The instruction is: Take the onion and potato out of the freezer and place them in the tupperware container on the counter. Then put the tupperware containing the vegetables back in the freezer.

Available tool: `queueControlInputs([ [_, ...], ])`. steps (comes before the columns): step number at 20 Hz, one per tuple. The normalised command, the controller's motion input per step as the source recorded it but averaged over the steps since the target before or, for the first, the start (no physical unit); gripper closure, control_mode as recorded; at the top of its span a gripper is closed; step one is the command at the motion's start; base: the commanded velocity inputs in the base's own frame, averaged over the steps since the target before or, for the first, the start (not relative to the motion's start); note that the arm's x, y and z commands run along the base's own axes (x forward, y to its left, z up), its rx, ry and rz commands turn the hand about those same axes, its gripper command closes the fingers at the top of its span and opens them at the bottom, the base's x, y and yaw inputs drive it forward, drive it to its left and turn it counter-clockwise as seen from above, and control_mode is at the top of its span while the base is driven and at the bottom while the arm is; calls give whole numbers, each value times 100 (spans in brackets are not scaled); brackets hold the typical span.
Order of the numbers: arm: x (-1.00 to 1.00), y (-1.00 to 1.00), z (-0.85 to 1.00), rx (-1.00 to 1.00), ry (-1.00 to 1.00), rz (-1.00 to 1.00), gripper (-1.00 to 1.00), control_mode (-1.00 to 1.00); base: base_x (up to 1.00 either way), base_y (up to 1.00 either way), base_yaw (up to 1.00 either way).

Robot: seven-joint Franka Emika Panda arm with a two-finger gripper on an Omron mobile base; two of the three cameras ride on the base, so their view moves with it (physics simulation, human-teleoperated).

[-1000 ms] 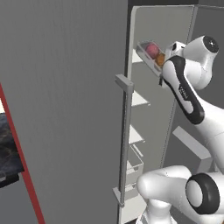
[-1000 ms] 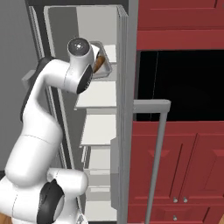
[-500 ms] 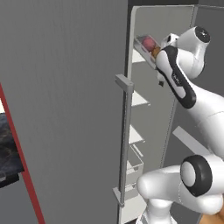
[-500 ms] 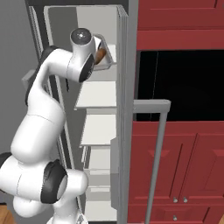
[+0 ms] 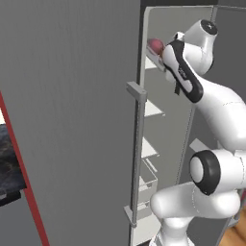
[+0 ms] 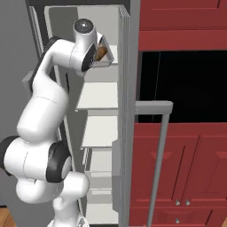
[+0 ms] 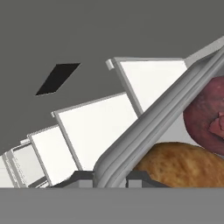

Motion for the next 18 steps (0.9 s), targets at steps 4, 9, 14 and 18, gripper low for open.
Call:
queueControlInputs([
  [4,27,16,0,-2,16,0,100,-100,0,0,0],
  [9,15,1,0,0,5,0,100,-100,0,0,0],
  [14,24,0,0,0,0,5,100,-100,0,0,0],
  [18,31,-1,-1,0,0,15,100,-100,0,0,0],
])
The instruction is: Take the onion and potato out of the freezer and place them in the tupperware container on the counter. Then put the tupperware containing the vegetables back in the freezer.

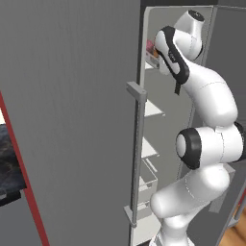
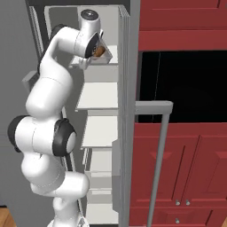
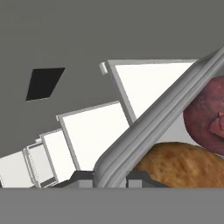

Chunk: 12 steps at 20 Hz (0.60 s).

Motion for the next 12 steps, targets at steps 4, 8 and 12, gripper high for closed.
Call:
queueControlInputs([
  [4,22,-2,-2,0,0,15,100,-100,0,0,0],
  [8,19,0,-1,0,0,10,100,-100,0,0,0],
  [12,17,0,-8,0,3,0,100,-100,0,0,0],
])
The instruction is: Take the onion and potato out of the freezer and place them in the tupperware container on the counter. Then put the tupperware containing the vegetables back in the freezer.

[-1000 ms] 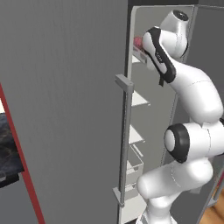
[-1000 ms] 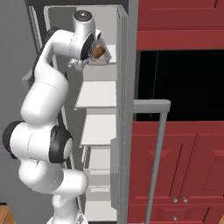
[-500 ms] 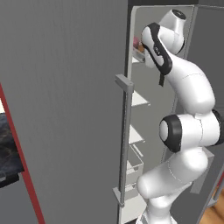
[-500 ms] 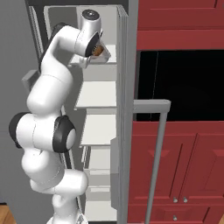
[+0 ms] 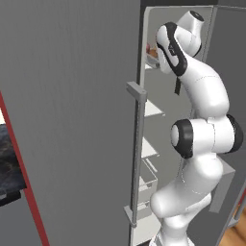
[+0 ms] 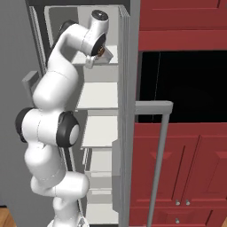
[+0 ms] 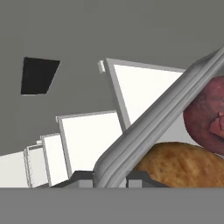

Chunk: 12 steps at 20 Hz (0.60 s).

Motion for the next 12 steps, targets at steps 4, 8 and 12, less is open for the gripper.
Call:
queueControlInputs([
  [4,20,19,-17,-4,3,0,100,-100,0,0,0],
  [8,32,30,-18,-2,0,0,100,-100,0,0,0],
  [12,37,8,-2,0,1,0,100,-100,0,0,0],
])
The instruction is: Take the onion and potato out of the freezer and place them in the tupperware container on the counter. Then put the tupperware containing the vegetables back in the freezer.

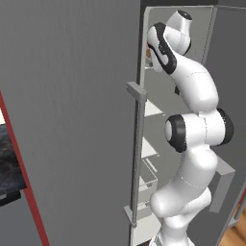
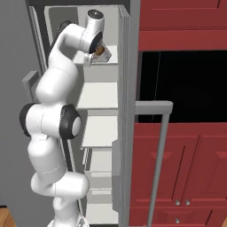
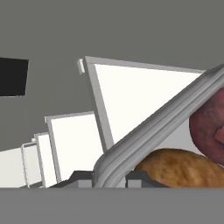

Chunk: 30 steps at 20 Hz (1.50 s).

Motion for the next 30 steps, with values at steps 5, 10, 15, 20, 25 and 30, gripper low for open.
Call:
queueControlInputs([
  [5,46,0,0,0,0,9,100,-100,0,0,0],
  [10,38,0,0,0,0,8,100,-100,0,0,0],
  [15,-3,-1,0,0,0,5,-100,-100,0,0,0],
  [20,0,0,0,0,-4,1,-100,-100,0,0,0],
  [25,-9,0,0,0,-15,0,-100,-100,0,0,0],
  [30,-85,1,0,-3,-7,0,-100,-100,0,0,0],
])
